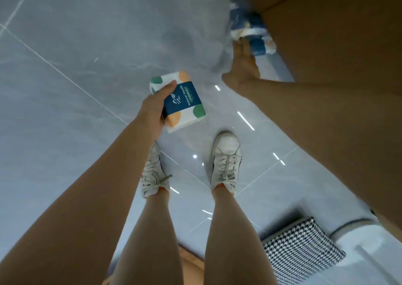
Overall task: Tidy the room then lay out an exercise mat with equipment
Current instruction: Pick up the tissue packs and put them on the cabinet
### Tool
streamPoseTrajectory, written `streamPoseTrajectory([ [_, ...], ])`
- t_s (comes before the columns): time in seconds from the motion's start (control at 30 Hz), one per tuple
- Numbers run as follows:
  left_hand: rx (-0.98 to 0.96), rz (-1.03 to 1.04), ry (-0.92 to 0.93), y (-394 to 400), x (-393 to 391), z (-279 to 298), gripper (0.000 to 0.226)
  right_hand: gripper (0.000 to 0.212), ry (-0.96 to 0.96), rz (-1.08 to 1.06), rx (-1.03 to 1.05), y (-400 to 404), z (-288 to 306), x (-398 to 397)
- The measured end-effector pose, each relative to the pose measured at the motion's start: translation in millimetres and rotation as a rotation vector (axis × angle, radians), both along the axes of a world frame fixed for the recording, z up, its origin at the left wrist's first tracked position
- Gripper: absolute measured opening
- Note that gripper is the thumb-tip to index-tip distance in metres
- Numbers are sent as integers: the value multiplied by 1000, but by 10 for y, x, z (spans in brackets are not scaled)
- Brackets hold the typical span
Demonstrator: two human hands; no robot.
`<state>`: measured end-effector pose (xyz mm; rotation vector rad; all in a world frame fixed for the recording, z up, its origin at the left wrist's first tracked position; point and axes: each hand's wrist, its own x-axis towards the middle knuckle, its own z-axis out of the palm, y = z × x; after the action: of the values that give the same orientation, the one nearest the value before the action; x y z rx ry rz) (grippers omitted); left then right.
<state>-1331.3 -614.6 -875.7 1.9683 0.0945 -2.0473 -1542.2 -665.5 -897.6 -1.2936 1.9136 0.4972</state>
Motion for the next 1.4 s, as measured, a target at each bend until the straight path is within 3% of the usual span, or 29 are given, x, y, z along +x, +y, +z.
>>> streamPoseTrajectory([
  [0.07, 16, 24, 0, -33, -11, 40, 36, 78, -83, 124, -17, 251, -18, 11],
  [0.17, 16, 64, -15, -89, -18, 90, 29, 51, -195, 201, -19, 555, 40, 6],
  [0.2, 9, 71, -24, -114, -20, 93, 27, 40, -217, 155, -119, 627, 44, 9],
  [0.27, -18, 67, -38, -179, -33, 65, 25, 23, -210, -145, -321, 666, 72, 32],
  [0.33, -42, 63, -40, -226, -44, 6, 24, 33, -135, -409, -362, 612, 40, 115],
  [0.37, -48, 49, -39, -244, -53, -30, 24, 46, -94, -439, -308, 571, -10, 162],
  [0.47, -47, -6, -46, -271, -56, -157, 26, 75, 12, -300, -132, 478, -185, 319],
  [0.57, -45, -32, -42, -263, -3, -139, 23, 82, 36, -341, -81, 464, -253, 387],
  [0.63, -59, -7, -31, -246, 48, -42, 21, 62, 7, -444, -48, 453, -195, 314],
  [0.73, -66, 12, -23, -227, 129, 239, 28, 29, 44, -391, -16, 500, 94, 178],
  [0.87, -57, 54, -55, -206, 134, 924, 27, 22, -84, -441, -103, 587, 916, 93],
  [1.0, -78, 80, -35, -265, 74, 1982, 32, 14, -278, -871, -141, 616, 2105, 29],
  [1.17, -204, 36, 52, -342, -14, 3597, 29, 35, -483, -1250, -266, 540, 3781, 64],
  [1.3, -321, 50, 86, -376, 30, 4863, 37, 47, -606, -1297, -314, 392, 5028, 178],
  [1.4, -401, 115, 87, -400, 161, 5621, 60, 30, -682, -1239, -385, 353, 5835, 273],
])
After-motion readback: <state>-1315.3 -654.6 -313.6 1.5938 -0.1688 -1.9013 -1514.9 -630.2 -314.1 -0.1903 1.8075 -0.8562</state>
